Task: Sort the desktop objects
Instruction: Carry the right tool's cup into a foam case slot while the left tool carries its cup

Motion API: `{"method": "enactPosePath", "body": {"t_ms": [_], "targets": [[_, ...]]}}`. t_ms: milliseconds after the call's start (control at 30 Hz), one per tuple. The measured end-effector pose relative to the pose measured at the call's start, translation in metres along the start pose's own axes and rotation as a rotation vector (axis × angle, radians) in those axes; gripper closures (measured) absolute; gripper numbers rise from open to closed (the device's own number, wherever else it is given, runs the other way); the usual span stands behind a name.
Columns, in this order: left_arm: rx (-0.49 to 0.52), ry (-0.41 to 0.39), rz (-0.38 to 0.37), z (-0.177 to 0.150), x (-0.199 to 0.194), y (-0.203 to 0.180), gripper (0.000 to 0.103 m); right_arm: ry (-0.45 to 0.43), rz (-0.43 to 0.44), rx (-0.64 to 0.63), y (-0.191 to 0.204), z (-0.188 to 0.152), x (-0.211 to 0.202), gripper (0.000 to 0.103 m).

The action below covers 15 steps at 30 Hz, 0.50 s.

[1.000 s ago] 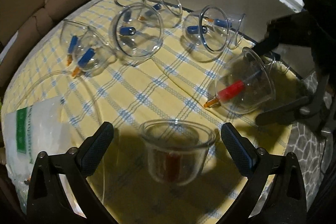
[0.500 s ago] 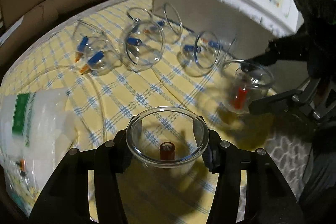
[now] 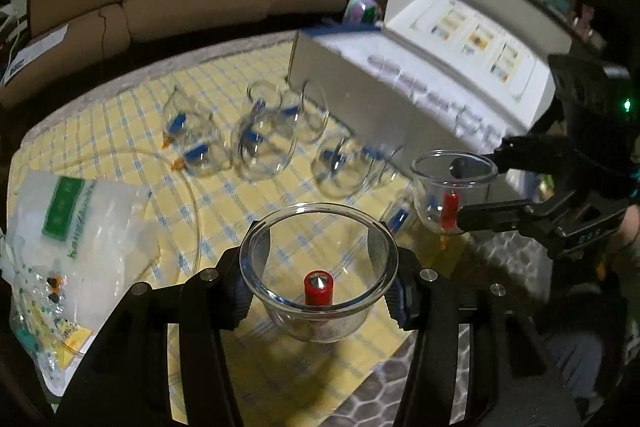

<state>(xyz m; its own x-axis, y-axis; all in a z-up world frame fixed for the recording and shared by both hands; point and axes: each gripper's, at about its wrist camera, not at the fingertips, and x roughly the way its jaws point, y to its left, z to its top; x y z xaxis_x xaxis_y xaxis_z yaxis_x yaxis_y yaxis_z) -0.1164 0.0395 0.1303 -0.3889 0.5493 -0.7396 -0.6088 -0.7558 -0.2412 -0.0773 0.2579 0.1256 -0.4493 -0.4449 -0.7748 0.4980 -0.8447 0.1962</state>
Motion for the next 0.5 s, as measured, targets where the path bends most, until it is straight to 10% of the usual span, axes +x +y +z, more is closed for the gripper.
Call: {"method": "enactPosePath", "body": {"t_ms": [500], "targets": [[-0.057, -0.12, -0.08, 0.121, 0.012, -0.027, 0.053, -0.237, -0.244, 0.099, -0.113, 0.086, -0.066, 0.04]]}}
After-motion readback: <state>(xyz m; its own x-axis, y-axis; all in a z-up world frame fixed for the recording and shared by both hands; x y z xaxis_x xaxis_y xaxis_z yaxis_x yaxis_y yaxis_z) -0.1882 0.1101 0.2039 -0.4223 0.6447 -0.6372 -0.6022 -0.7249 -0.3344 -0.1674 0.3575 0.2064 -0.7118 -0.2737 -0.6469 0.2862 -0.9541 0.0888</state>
